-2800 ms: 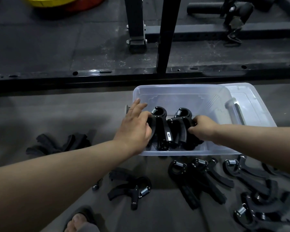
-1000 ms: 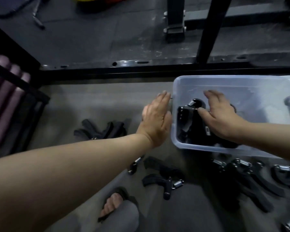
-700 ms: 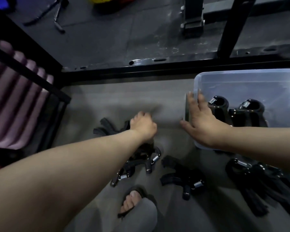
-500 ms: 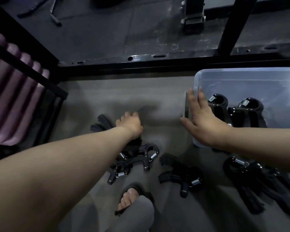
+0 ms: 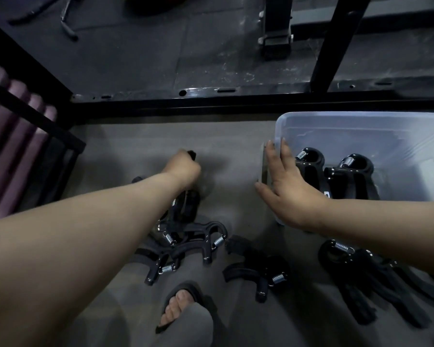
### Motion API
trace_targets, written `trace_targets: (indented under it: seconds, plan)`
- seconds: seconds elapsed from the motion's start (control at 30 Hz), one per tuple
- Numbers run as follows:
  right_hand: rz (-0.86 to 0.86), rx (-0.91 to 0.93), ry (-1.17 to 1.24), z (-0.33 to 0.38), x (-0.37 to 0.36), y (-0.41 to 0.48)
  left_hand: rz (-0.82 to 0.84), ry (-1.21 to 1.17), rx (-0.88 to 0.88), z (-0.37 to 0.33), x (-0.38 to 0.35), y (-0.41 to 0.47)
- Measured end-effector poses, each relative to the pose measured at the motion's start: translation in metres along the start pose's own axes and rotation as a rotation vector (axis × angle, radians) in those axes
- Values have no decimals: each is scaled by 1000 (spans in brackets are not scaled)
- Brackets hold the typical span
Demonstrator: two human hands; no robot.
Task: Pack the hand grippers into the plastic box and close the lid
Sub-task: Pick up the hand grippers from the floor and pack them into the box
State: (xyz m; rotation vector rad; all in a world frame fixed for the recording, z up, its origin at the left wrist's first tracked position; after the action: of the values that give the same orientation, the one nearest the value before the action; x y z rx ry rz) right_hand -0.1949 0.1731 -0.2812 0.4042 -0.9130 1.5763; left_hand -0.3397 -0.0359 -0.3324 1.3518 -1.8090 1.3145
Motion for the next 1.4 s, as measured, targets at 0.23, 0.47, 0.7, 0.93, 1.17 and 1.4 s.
trace_targets:
  seconds: [0.23,0.47,0.7,0.93,1.17,1.4]
  plan:
    - [27,-13,6,0,2,-2,112,-798,-50,-76,-1,-20]
    - [80,54,49,0,3,-15,-64,-784,-289,-120,43,-40]
    - [111,-47,186,2,8,-26,-390,-678,-562,-149,88,-90]
    - [179,-245,870,-9,37,-40,-299,-592,-877,-201,58,-155]
    - [279,-279,1298,-19,73,-60,-149,-399,-1200,-233,23,-225]
    - [45,-436,1168,-56,82,-58,-72,-174,-1226,-224,-3,-219]
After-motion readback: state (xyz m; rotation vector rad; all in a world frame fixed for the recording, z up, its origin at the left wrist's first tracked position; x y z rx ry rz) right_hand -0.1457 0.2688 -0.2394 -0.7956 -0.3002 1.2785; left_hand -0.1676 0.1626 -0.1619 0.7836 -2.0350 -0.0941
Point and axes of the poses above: each hand's wrist, its own y-axis towards the middle knuckle, its own x-axis out of the back of the hand, z = x × y, the point moved 10 cm from there along y, towards the middle knuckle, and after that the axes turned 4 degrees about -x, right-handed, at the moved point
